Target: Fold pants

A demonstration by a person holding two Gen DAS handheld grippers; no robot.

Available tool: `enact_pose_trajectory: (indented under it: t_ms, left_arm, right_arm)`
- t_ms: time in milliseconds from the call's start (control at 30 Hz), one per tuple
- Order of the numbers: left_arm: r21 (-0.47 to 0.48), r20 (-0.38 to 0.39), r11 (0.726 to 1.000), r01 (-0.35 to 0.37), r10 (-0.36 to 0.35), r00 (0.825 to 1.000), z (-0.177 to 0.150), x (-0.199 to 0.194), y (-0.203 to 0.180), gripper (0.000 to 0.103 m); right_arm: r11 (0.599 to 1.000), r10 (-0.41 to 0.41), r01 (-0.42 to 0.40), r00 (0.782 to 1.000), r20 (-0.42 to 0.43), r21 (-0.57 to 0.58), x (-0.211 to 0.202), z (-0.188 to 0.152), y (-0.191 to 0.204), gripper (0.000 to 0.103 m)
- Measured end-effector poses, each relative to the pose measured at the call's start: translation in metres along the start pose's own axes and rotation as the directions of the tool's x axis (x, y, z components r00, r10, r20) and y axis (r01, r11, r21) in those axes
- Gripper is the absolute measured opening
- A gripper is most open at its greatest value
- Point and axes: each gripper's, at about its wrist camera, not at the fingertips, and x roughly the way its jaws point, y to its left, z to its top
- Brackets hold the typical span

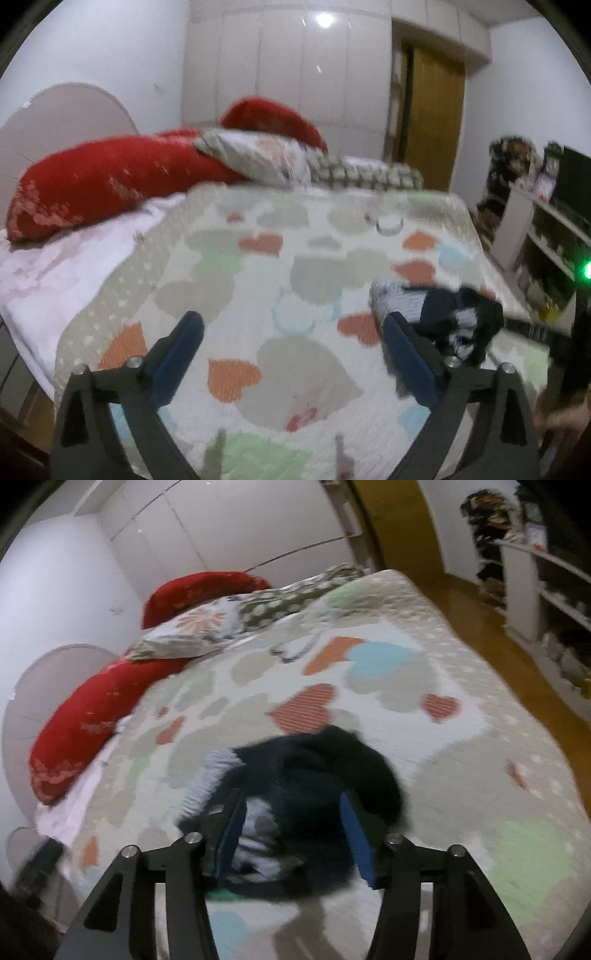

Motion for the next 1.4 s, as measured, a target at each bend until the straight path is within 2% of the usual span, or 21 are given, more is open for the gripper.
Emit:
enact_pose_trajectory:
  t_ms: [67, 167, 333, 400, 467, 500, 567, 667, 733, 800, 867, 933, 1000, 1067, 1167, 1200, 1233, 1267, 1300, 1333, 1400]
  left_arm:
    - [-0.006, 0.05, 1.0, -0.012, 0.013, 0.999, 0.003, -0.009, -0.004, 0.102]
    - [0.014, 0.092, 1.0, -0.014, 0.012, 0.996, 0.006, -0.019, -0.014, 0.103]
    - [0.087, 0.02, 0.996, 0.011, -0.012, 1.0, 0.007, -0.016, -0.034, 0.103]
    - [0.113, -0.012, 0.993, 0.02, -0.019, 1.0, 0.006, -0.014, -0.041, 0.103]
    - [0.123, -0.021, 0.992, 0.025, -0.023, 1.0, 0.004, -0.014, -0.044, 0.103]
    - [0.127, -0.025, 0.992, 0.026, -0.023, 0.999, 0.003, -0.015, -0.046, 0.103]
    - [0.137, -0.035, 0.99, 0.022, -0.017, 0.999, 0.002, -0.012, -0.049, 0.103]
    - [0.127, -0.074, 0.991, 0.038, -0.029, 0.997, -0.001, -0.005, -0.05, 0.103]
    - [0.111, -0.106, 0.992, 0.054, -0.042, 0.994, -0.003, 0.003, -0.048, 0.103]
    - [0.103, -0.144, 0.991, 0.086, -0.07, 0.987, -0.005, 0.013, -0.049, 0.103]
    - [0.068, -0.219, 0.985, 0.159, -0.14, 0.966, -0.005, 0.035, -0.049, 0.103]
    - [0.0, -0.296, 0.968, 0.253, -0.241, 0.924, -0.006, 0.061, -0.05, 0.103]
    - [-0.093, -0.386, 0.941, 0.325, -0.335, 0.86, -0.007, 0.099, -0.05, 0.103]
    - [-0.144, -0.429, 0.913, 0.381, -0.405, 0.808, -0.007, 0.128, -0.054, 0.103]
    - [-0.231, -0.492, 0.856, 0.462, -0.512, 0.704, -0.009, 0.17, -0.065, 0.103]
    - [-0.273, -0.497, 0.829, 0.488, -0.556, 0.666, -0.01, 0.179, -0.068, 0.103]
    - [-0.35, -0.507, 0.766, 0.54, -0.639, 0.578, -0.014, 0.192, -0.075, 0.103]
    - [-0.392, -0.517, 0.731, 0.559, -0.678, 0.523, -0.017, 0.199, -0.08, 0.103]
    - [-0.424, -0.529, 0.711, 0.561, -0.697, 0.484, -0.021, 0.205, -0.087, 0.103]
    - [-0.413, -0.536, 0.725, 0.551, -0.682, 0.497, -0.022, 0.207, -0.092, 0.102]
    - [-0.382, -0.536, 0.743, 0.549, -0.663, 0.523, -0.02, 0.202, -0.097, 0.094]
  right_arm:
    - [1.0, -0.018, 0.018, 1.0, 0.005, 0.006, -0.003, -0.006, -0.009, 0.06]
    - [0.999, 0.004, -0.005, 1.0, 0.022, 0.046, -0.006, -0.004, -0.021, 0.06]
    - [0.997, 0.081, -0.081, 0.994, 0.068, -0.001, -0.003, 0.011, -0.009, 0.061]
    - [0.994, 0.106, -0.106, 0.994, -0.014, -0.001, 0.019, 0.009, -0.006, 0.068]
    - [0.998, 0.069, -0.068, 0.981, -0.184, 0.008, 0.055, -0.003, -0.01, 0.07]
    - [0.998, 0.057, -0.057, 0.981, -0.185, 0.006, 0.058, -0.01, -0.012, 0.07]
    - [0.999, 0.051, -0.052, 0.99, -0.133, -0.008, 0.046, -0.013, -0.011, 0.07]
    - [0.996, -0.055, 0.045, 0.991, -0.125, -0.083, 0.033, -0.014, -0.001, 0.07]
    - [0.992, -0.091, 0.084, 0.993, -0.074, -0.094, 0.019, -0.013, 0.004, 0.07]
    - [0.996, -0.039, 0.038, 0.999, -0.004, -0.078, 0.0, -0.008, 0.004, 0.07]
    - [0.998, 0.01, -0.008, 0.999, 0.032, -0.063, -0.007, -0.002, 0.003, 0.07]
    - [0.999, 0.032, -0.032, 0.999, 0.011, -0.031, 0.001, 0.007, -0.003, 0.07]
    - [0.997, 0.071, -0.07, 0.997, -0.039, 0.041, 0.017, 0.014, -0.021, 0.071]
    - [0.988, 0.1, -0.09, 0.992, -0.073, 0.125, 0.032, 0.015, -0.043, 0.073]
    - [0.967, 0.139, -0.116, 0.986, -0.09, 0.228, 0.048, 0.014, -0.069, 0.078]
    - [0.947, 0.195, -0.159, 0.975, -0.106, 0.278, 0.058, 0.013, -0.077, 0.078]
    - [0.923, 0.263, -0.212, 0.957, -0.124, 0.322, 0.069, 0.012, -0.082, 0.08]
    - [0.903, 0.309, -0.249, 0.943, -0.127, 0.35, 0.076, 0.011, -0.085, 0.08]
    - [0.893, 0.33, -0.271, 0.937, -0.112, 0.36, 0.078, 0.011, -0.086, 0.08]
    - [0.877, 0.371, -0.312, 0.923, -0.101, 0.366, 0.081, 0.013, -0.086, 0.078]
    - [0.841, 0.439, -0.364, 0.891, -0.112, 0.4, 0.088, 0.013, -0.083, 0.055]
